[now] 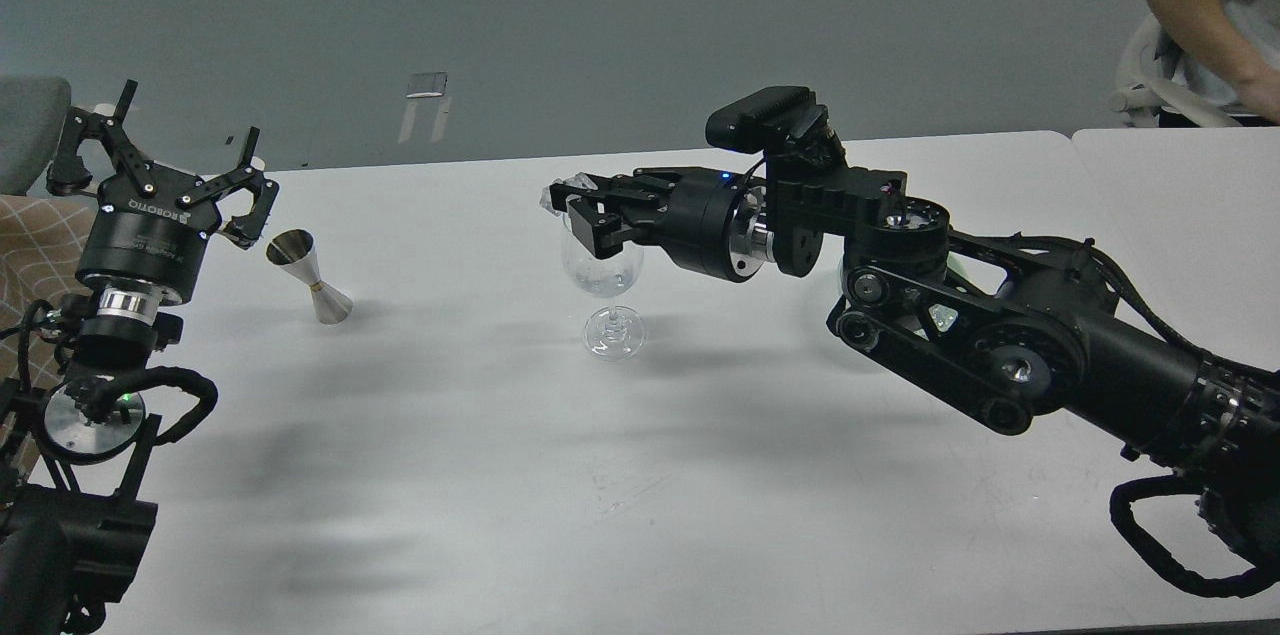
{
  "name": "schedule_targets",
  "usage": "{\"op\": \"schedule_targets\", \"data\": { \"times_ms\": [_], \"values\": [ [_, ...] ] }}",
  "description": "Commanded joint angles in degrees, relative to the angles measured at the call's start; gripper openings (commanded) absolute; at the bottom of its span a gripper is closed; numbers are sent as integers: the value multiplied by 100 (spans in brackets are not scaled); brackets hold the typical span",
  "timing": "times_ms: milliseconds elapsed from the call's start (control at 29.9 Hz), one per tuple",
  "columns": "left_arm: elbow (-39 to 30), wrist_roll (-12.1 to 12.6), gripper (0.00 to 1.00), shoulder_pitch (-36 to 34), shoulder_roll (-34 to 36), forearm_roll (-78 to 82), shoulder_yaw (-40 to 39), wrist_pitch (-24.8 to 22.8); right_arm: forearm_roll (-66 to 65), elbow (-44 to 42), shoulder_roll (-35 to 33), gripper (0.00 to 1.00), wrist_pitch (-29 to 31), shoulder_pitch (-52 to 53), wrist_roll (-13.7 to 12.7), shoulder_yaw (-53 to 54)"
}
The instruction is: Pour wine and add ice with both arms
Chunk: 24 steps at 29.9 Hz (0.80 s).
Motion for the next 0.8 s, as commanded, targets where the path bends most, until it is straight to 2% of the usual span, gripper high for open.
{"op": "schedule_targets", "data": {
  "times_ms": [0,334,769],
  "values": [
    [-1,0,98,3,0,0,0,7,-1,5,-3,23,9,0,-26,0],
    [-1,0,98,3,0,0,9,7,-1,5,-47,33,1,0,-44,-9],
    [-1,0,98,3,70,0,9,-2,8,49,-170,33,1,0,-44,0]
  ]
}}
